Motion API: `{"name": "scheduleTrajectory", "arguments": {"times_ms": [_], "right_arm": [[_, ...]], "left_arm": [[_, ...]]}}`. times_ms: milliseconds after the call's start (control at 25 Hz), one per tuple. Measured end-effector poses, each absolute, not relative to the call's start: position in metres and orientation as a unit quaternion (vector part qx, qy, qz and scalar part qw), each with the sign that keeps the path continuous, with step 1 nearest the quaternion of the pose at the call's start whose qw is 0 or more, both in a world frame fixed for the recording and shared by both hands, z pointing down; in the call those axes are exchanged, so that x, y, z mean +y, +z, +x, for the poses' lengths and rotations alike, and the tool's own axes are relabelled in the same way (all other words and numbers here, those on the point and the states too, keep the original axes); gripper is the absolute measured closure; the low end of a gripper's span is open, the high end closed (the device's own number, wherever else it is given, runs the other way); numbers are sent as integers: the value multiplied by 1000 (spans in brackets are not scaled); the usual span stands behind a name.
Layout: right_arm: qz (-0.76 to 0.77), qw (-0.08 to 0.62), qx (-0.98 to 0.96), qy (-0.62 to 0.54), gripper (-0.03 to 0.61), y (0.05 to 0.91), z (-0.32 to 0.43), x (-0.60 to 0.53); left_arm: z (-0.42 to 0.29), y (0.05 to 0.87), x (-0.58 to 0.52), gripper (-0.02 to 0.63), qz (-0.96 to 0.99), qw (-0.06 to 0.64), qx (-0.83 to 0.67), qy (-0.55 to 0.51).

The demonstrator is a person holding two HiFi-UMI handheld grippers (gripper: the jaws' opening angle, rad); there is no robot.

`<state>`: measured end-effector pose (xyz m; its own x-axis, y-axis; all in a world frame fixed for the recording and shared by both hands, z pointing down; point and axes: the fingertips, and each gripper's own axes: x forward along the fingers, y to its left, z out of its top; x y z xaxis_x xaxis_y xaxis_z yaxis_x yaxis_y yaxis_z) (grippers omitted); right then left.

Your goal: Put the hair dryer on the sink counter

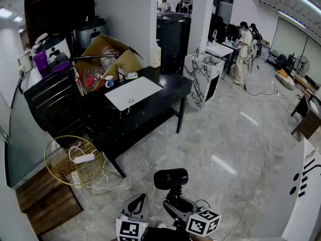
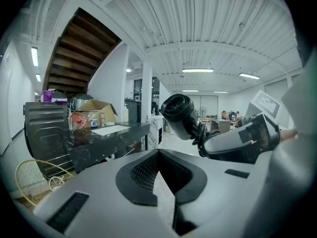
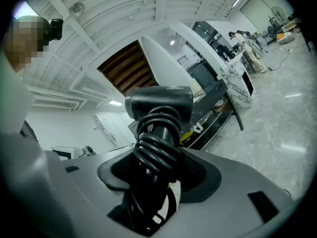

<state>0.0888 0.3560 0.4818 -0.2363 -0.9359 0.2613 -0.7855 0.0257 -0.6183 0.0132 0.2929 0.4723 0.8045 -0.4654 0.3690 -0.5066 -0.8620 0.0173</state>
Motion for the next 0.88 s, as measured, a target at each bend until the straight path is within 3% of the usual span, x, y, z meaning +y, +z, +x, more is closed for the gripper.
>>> {"name": "scheduleTrajectory", "arguments": {"times_ms": [880], "right_arm": [[-602, 119, 715, -335, 330, 469, 81, 320]], "left_arm": [[-9, 476, 258, 606, 940, 68, -277, 184]]}}
